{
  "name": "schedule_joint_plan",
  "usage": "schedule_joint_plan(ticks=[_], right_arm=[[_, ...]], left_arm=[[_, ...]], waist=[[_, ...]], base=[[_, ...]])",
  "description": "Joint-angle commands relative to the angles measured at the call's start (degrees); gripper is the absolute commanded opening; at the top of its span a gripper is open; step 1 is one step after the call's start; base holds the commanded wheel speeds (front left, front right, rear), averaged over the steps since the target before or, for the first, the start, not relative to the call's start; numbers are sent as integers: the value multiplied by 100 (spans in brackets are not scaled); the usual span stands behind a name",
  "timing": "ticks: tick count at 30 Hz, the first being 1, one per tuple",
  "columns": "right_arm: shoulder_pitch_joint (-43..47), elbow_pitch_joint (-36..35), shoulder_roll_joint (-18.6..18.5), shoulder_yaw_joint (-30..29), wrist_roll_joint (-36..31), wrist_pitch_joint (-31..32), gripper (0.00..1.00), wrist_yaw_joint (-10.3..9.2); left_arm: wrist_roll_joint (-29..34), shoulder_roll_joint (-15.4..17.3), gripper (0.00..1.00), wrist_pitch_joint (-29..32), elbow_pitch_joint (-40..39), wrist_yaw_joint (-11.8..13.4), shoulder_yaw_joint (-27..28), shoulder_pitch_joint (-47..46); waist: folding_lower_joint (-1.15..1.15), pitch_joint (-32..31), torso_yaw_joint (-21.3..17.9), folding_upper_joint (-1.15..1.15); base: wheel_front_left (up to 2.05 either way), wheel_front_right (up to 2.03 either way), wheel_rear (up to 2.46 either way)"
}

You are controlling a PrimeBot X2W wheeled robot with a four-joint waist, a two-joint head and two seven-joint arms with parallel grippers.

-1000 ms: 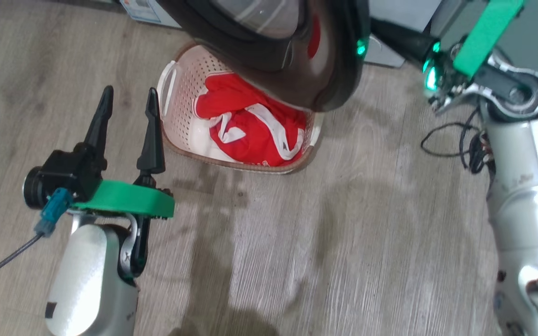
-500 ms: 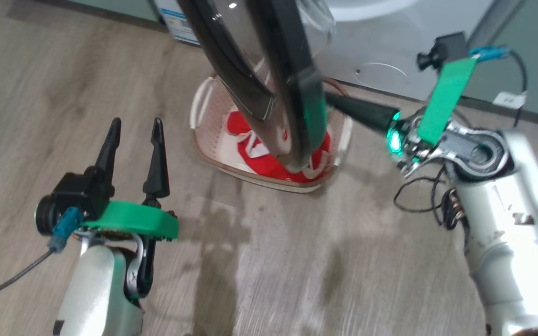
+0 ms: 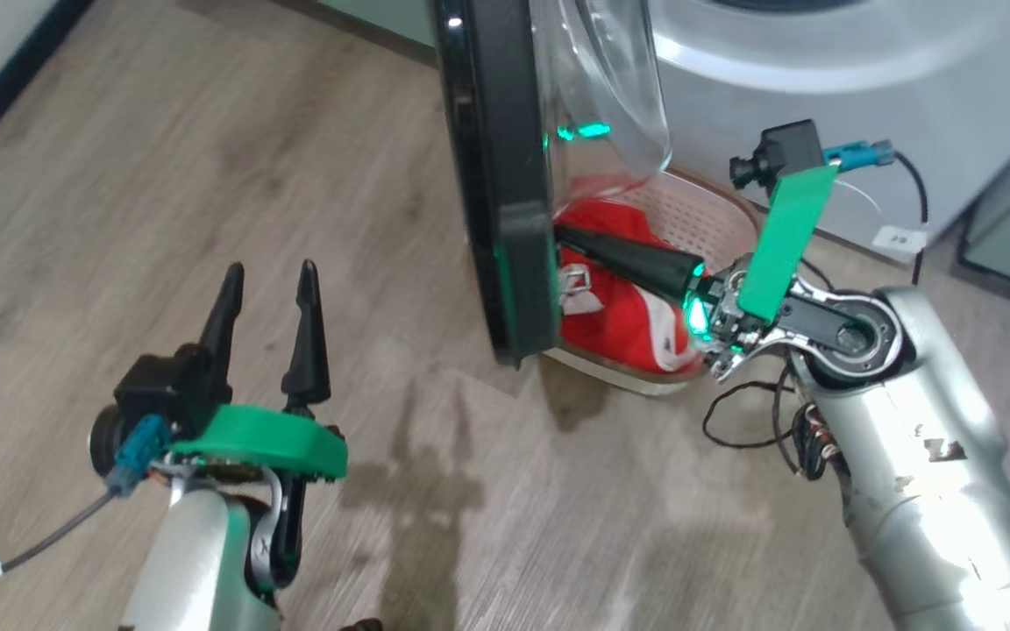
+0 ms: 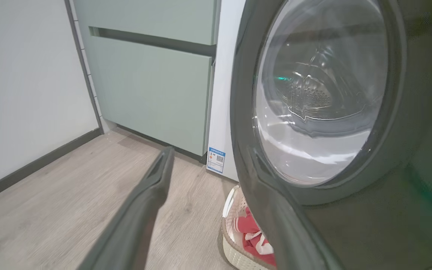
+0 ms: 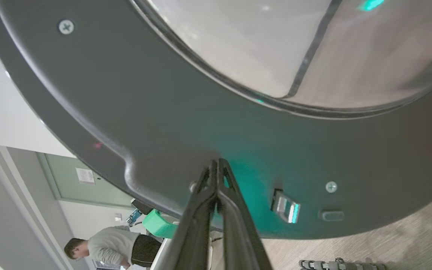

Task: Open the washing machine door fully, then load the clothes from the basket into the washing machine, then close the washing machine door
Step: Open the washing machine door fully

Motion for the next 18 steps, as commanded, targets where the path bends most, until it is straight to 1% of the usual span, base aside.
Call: schedule_joint_plan(ticks=[1, 6, 11, 15, 18], right_arm=[[-21, -199, 148, 155, 96, -89, 0, 5], [12, -135, 148, 431, 274, -293, 0, 5], [-10, -25, 149, 663, 420, -488, 0, 5], [-1, 77, 149, 691, 475, -624, 0, 5], [79, 43, 144, 577, 556, -721, 0, 5]], left_arm=[[-38, 91, 100, -56, -139, 49, 150, 7], [-90, 91, 100, -56, -121, 103, 106, 68], [-117, 91, 100, -56, -120, 132, 98, 119], [-134, 91, 100, -56, -120, 141, 115, 125], [-131, 91, 100, -56, -114, 139, 127, 121]], waist=[[0, -82, 183, 0], [0, -152, 360, 0], [0, -185, 412, 0], [0, -185, 380, 0], [0, -199, 321, 0]], base=[[0, 0, 0], [0, 0, 0], [0, 0, 0], [0, 0, 0], [0, 0, 0]])
